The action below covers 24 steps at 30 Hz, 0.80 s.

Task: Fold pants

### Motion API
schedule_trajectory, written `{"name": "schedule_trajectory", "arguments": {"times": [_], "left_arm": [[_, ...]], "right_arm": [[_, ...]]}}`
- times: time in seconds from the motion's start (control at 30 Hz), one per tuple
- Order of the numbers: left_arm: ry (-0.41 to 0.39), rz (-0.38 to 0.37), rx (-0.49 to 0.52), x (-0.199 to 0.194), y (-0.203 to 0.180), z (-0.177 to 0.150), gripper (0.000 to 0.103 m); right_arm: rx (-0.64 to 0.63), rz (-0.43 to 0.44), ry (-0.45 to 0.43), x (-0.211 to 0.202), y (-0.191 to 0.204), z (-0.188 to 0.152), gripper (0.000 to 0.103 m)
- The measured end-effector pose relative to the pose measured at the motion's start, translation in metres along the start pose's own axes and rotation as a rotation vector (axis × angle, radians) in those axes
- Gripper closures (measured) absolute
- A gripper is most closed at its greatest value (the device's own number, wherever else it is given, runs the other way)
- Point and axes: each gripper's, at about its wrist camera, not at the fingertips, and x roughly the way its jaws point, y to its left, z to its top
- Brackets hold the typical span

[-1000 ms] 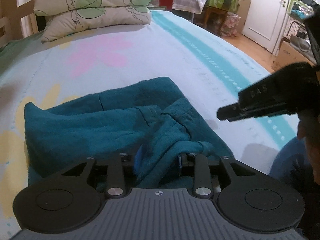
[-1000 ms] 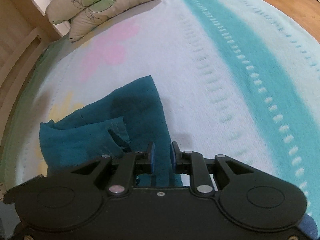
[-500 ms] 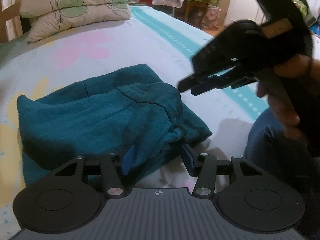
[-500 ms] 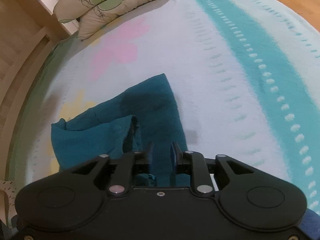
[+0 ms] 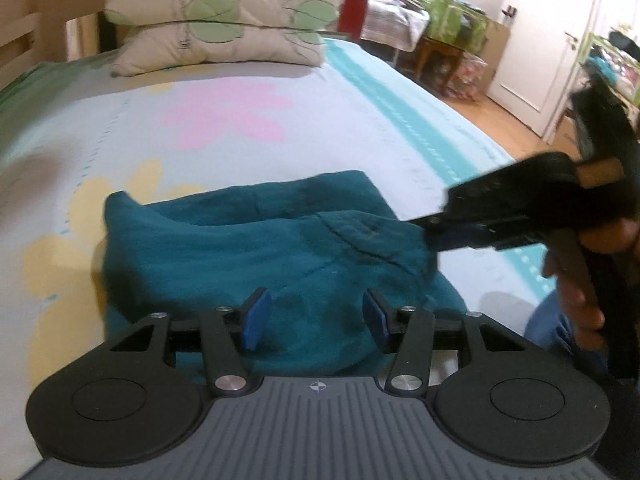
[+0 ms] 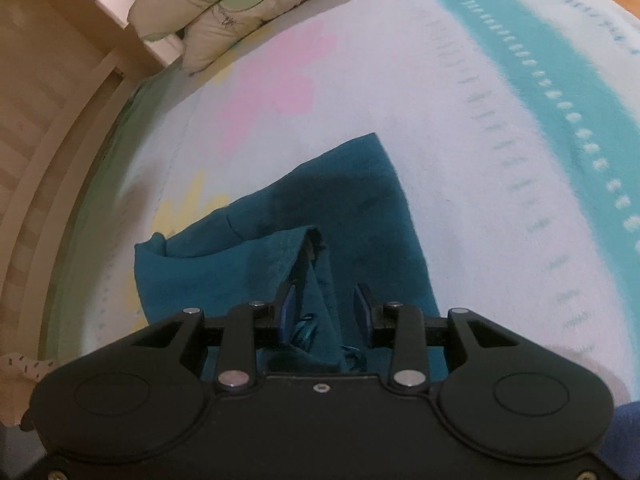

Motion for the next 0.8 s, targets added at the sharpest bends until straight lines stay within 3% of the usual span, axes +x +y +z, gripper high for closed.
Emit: {"name": "schedule_trajectory", "arguments": {"times": [0.23, 0.4, 0.7, 0.8], "left_arm": [[0.093, 0.09, -0.082, 0.023, 0.028, -0.011, 0.054], [0.206, 0.089, -0.118, 0.039, 0.043, -0.029, 0.054], [0.206, 0.058, -0.14, 0.035, 0.055, -0.038, 0.054], [0.208, 0.059, -0.138, 0.037, 0.056, -0.037, 0.054]], "right_arm": [[0.018, 0.054, -0.054, -0.007, 0.007, 0.003, 0.058], [0.0, 0.074, -0.036, -0.001, 0.013, 0.001, 0.055], [0.013, 0.119, -0.059, -0.004, 0.015, -0.004, 0.054], [-0.012, 0.123, -0.039, 0.0, 0.02, -0.007, 0.049]]}}
